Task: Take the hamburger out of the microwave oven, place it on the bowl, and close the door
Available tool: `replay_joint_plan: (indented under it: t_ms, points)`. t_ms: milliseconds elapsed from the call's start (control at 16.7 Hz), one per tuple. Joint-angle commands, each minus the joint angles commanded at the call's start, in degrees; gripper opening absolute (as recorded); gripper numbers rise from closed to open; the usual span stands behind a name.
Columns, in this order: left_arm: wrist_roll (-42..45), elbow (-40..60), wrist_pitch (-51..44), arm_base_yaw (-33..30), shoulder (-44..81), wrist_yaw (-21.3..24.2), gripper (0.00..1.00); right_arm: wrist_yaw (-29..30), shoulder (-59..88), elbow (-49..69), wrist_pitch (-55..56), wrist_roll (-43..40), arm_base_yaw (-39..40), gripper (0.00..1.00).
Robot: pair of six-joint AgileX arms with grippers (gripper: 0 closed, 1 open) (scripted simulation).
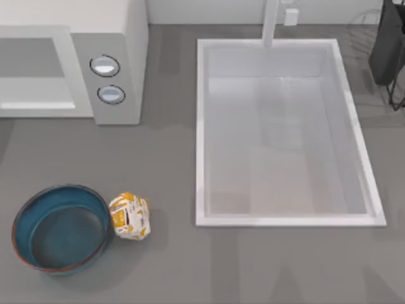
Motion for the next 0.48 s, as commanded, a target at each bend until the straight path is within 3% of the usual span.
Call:
replay_joint_plan:
  t_ms: [240, 480]
  points:
    - [-0.61, -0.88, 0.38, -0.76, -1.17, -0.25, 0.0, 0.0, 0.0, 0.0, 0.0, 0.0, 0.0, 1.0]
    - [-4.88, -9.68, 4.53, -4.65, -8.24, -2.18, 0.0, 0.0, 0.0, 0.0, 0.0, 0.0, 0.0, 1.0]
